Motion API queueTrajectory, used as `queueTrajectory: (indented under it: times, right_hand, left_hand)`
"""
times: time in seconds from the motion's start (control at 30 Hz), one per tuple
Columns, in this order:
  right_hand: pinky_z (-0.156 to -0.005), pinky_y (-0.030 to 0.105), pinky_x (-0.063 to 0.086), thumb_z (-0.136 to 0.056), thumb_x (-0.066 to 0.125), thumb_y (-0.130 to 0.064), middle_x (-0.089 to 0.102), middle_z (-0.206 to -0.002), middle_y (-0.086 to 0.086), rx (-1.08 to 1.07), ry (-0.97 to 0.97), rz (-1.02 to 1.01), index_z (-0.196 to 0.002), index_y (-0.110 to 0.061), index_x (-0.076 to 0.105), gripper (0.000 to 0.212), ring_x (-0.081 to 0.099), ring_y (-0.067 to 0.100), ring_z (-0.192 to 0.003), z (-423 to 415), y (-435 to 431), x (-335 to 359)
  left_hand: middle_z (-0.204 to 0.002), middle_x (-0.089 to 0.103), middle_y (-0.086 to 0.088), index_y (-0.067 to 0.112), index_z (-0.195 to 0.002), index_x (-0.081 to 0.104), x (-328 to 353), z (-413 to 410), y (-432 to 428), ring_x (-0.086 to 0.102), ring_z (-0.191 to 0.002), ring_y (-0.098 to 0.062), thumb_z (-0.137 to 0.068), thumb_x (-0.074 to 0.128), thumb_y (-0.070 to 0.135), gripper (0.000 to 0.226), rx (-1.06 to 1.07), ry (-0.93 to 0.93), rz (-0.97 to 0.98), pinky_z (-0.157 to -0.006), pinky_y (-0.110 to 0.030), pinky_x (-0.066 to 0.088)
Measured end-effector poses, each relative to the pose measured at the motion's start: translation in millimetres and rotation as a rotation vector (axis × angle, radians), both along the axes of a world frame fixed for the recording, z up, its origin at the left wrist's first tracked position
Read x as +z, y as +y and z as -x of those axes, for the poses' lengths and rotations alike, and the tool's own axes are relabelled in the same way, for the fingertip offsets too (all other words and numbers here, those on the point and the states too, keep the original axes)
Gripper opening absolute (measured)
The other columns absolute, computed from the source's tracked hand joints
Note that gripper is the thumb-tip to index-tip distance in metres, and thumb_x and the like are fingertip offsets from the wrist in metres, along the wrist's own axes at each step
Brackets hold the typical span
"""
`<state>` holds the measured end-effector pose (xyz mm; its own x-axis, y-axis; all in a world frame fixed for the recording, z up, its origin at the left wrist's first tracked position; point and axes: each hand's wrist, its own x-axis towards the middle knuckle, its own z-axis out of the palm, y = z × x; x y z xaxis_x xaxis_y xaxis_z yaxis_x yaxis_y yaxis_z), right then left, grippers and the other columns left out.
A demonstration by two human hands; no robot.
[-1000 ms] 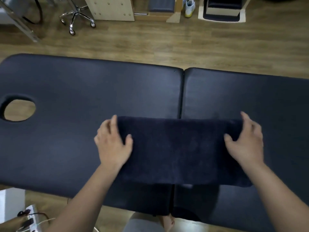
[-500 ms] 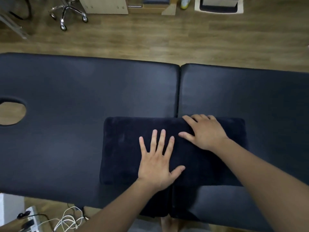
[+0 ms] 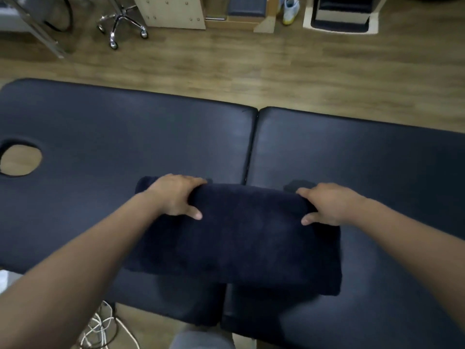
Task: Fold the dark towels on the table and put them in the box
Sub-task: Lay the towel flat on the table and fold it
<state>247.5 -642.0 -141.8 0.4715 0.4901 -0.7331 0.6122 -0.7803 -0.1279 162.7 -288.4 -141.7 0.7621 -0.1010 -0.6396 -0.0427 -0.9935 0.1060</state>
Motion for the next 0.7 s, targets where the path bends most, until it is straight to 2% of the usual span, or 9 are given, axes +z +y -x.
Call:
queueTrajectory:
  times: [0.07,0.13,0.23,0.3,0.4,0.47,0.5,0.6,0.7]
  right_hand:
    - [-0.08,0.037,0.047,-0.089,0.061,-0.056,0.055,-0.099,0.003,-0.039,0.016,0.013,-0.123,-0.025,0.051,0.047,0.058,0.028,-0.103,-8.7,-7.5,1.0]
    - [-0.078,0.035,0.044,-0.09,0.057,-0.059,0.052,-0.098,0.001,-0.113,0.027,0.018,-0.119,-0.026,0.054,0.044,0.057,0.028,-0.104,-15.6,-14.8,2.3]
    - [-0.08,0.037,0.046,-0.083,0.056,-0.069,0.063,-0.11,-0.002,-0.385,-0.02,-0.057,-0.115,-0.032,0.055,0.049,0.057,0.023,-0.106,-12.4,-39.9,-12.0]
    - [-0.09,0.04,0.05,-0.078,0.064,-0.07,0.064,-0.12,-0.002,-0.728,-0.078,-0.212,-0.123,-0.029,0.055,0.061,0.059,0.023,-0.111,9.1,-51.3,-23.9]
    - [-0.098,0.04,0.047,-0.077,0.07,-0.062,0.062,-0.128,0.006,-1.235,-0.092,-0.461,-0.129,-0.018,0.053,0.07,0.059,0.026,-0.114,57.2,-47.7,-34.2]
    - [-0.094,0.04,0.049,-0.079,0.071,-0.056,0.062,-0.126,0.006,-1.476,0.033,-0.561,-0.128,-0.018,0.05,0.065,0.061,0.023,-0.106,91.0,-37.7,-32.9]
    - [-0.091,0.04,0.051,-0.077,0.073,-0.057,0.063,-0.123,0.004,-1.561,0.104,-0.586,-0.126,-0.02,0.05,0.066,0.062,0.021,-0.103,105.5,-34.3,-31.9]
    - [-0.091,0.045,0.054,-0.047,0.074,-0.082,0.069,-0.111,-0.005,-1.626,0.184,-0.536,-0.12,-0.027,0.054,0.094,0.067,0.02,-0.099,133.9,-34.6,-31.1]
    - [-0.093,0.047,0.054,-0.039,0.079,-0.079,0.071,-0.11,-0.003,-1.669,0.259,-0.539,-0.122,-0.029,0.058,0.1,0.069,0.023,-0.099,135.7,-35.9,-24.8]
  left_hand:
    - [-0.126,0.063,0.01,0.04,-0.138,0.044,2.0,-2.8,8.6,0.058,-0.117,-0.022,-0.07,0.076,0.062,0.078,0.03,0.066,-0.05,-0.095,-0.037,0.045]
    - [-0.12,0.065,0.008,0.038,-0.134,0.049,2.9,-5.2,14.8,0.059,-0.113,-0.022,-0.075,0.075,0.058,0.067,0.064,0.084,-0.082,-0.091,-0.035,0.043]
    - [-0.13,0.061,0.008,0.037,-0.136,0.049,-2.4,3.8,24.1,0.051,-0.126,-0.02,-0.077,0.068,0.066,0.069,0.158,0.014,-0.129,-0.11,-0.041,0.028]
    - [-0.151,0.043,0.004,0.034,-0.147,0.037,-8.6,27.2,23.7,0.033,-0.143,-0.022,-0.073,0.067,0.072,0.088,0.394,-0.118,-0.122,-0.119,-0.049,0.017]
    - [-0.163,0.018,-0.002,0.029,-0.154,0.017,-13.8,79.9,8.9,0.021,-0.149,-0.027,-0.066,0.072,0.074,0.113,0.978,-0.334,0.071,-0.119,-0.05,0.023]
    - [-0.156,0.032,-0.006,0.027,-0.15,0.022,-19.0,113.4,4.1,0.037,-0.141,-0.03,-0.054,0.079,0.075,0.121,1.329,-0.309,0.303,-0.115,-0.049,0.034]
    - [-0.147,0.045,-0.005,0.024,-0.145,0.031,-21.3,126.7,4.6,0.048,-0.133,-0.029,-0.047,0.08,0.077,0.122,1.406,-0.272,0.384,-0.11,-0.047,0.04]
    - [-0.128,0.059,0.001,0.021,-0.135,0.044,-18.2,139.6,15.8,0.059,-0.113,-0.021,-0.06,0.086,0.059,0.093,1.506,-0.159,0.518,-0.095,-0.039,0.049]
    - [-0.117,0.063,0.004,0.02,-0.123,0.051,-13.3,133.7,38.8,0.062,-0.101,-0.018,-0.065,0.088,0.048,0.074,1.512,-0.031,0.599,-0.088,-0.036,0.05]
